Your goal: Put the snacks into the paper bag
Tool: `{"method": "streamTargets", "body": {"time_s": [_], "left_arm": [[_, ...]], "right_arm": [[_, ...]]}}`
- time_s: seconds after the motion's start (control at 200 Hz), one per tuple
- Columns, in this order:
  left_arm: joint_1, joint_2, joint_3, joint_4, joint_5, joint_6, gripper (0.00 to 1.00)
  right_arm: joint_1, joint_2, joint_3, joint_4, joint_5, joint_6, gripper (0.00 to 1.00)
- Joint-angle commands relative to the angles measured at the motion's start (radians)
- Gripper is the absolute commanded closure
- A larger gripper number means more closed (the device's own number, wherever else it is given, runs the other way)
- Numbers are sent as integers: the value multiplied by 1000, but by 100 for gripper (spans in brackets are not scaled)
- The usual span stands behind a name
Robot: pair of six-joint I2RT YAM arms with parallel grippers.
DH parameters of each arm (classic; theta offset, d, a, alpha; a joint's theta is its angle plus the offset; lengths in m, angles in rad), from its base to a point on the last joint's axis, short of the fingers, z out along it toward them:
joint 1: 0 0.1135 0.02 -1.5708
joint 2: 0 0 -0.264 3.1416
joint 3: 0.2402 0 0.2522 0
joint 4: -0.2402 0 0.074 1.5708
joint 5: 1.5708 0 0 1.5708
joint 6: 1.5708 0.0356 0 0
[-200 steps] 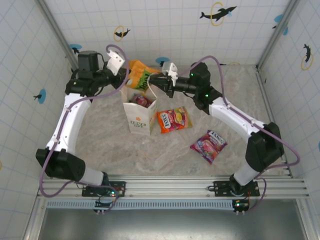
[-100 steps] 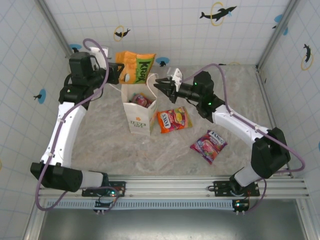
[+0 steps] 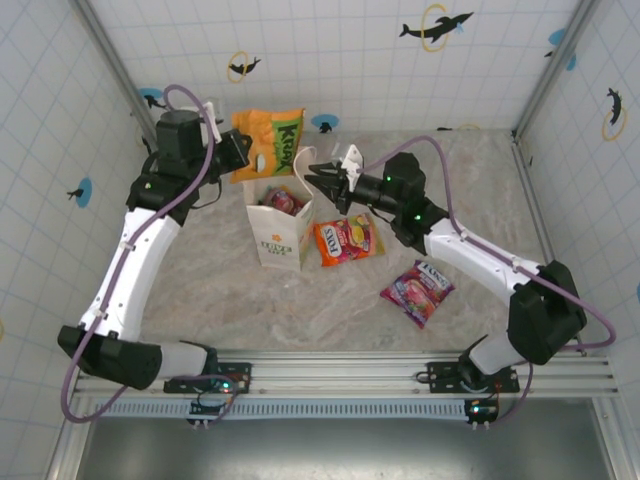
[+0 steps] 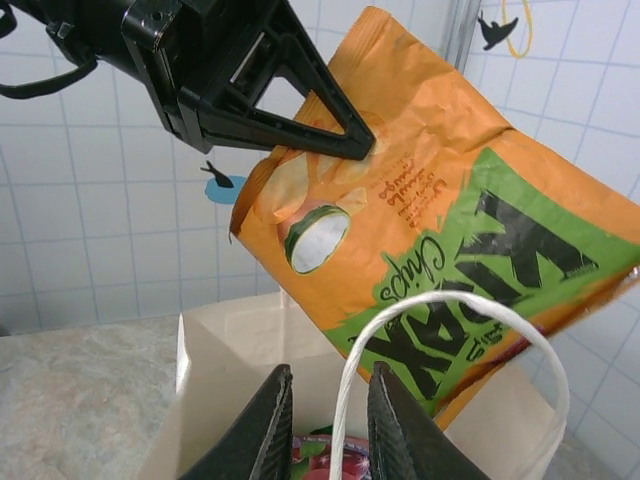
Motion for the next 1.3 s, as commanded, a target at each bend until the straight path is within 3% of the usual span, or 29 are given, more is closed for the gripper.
{"method": "streamTargets", "body": {"time_s": [0.0,0.425,0.635,0.681,0.751,0.841,1.051,1.296], "left_arm": [[-9,-52,-82,66,-69,-114,100],[-64,-37,-174,173,19,-253,100],[-77,-3,-156,185,8,-244,97],[-78,5,-151,187,6,-240,92],[-78,15,-138,186,19,-232,71],[-78,20,-117,178,16,-214,56],[-78,-27,-78,129,-115,-116,55],[-78,-129,-107,35,-302,-10,54]], "right_arm": [[7,-44,-31,47,31,18,75],[12,-67,-68,63,33,31,74],[13,-74,-74,61,32,31,74],[13,-77,-76,59,32,31,74],[13,-82,-81,56,36,29,73],[13,-91,-85,50,44,22,73],[14,-105,-84,30,58,17,72],[3,-116,-60,-62,155,111,63]]}}
